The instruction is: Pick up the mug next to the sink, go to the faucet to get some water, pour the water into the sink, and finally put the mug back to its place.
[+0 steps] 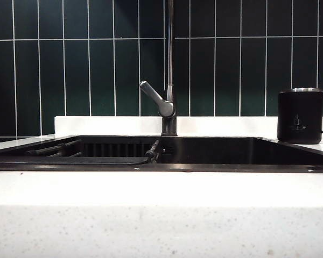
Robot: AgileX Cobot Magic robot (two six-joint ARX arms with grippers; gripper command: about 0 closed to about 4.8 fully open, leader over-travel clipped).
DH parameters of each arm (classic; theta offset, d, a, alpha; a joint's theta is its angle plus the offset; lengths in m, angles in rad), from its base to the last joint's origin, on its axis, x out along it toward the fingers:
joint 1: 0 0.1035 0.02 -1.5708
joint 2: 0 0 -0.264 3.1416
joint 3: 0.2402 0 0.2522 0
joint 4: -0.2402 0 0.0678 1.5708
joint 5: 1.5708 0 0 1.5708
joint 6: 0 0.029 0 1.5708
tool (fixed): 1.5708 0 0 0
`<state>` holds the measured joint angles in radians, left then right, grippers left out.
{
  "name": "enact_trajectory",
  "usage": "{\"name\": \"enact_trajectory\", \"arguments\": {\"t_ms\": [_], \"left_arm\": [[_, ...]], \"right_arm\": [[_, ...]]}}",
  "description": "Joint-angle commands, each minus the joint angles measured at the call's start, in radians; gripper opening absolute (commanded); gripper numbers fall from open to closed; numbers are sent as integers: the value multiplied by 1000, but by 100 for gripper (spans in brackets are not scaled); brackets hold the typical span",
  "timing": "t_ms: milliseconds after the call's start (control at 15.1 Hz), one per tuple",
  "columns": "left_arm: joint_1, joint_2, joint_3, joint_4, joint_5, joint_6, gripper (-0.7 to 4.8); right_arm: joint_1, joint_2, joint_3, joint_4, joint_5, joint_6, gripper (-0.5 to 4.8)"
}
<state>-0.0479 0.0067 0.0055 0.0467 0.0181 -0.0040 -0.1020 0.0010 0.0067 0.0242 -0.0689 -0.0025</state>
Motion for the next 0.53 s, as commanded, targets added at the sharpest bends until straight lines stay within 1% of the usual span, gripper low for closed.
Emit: {"name": "enact_trajectory", "arguments": {"t_ms": [66,132,199,265,331,397,463,530], "left_arm": [[-1,0,5,15,26,-82,-6],[-2,0,10,21,37,-83,-6],[-2,0,42,21,80,-87,-6],[-2,0,70,21,102,-86,-6],[-2,0,132,11,99,-82,-6],[-2,0,159,11,90,-76,-6],[-2,0,201,8,76,-49,-6],[-2,1,230,-3,71,-48,-6]], "right_arm": [[1,-3,-5,63,-4,139,-2],[1,-3,2,85,0,156,-2],[1,-3,28,82,10,156,-3],[1,-3,60,61,28,156,-3],[0,-1,119,11,89,156,-3],[0,1,147,-13,155,156,-3],[0,1,175,-12,247,127,-3],[-1,2,200,-14,280,67,-3]]}}
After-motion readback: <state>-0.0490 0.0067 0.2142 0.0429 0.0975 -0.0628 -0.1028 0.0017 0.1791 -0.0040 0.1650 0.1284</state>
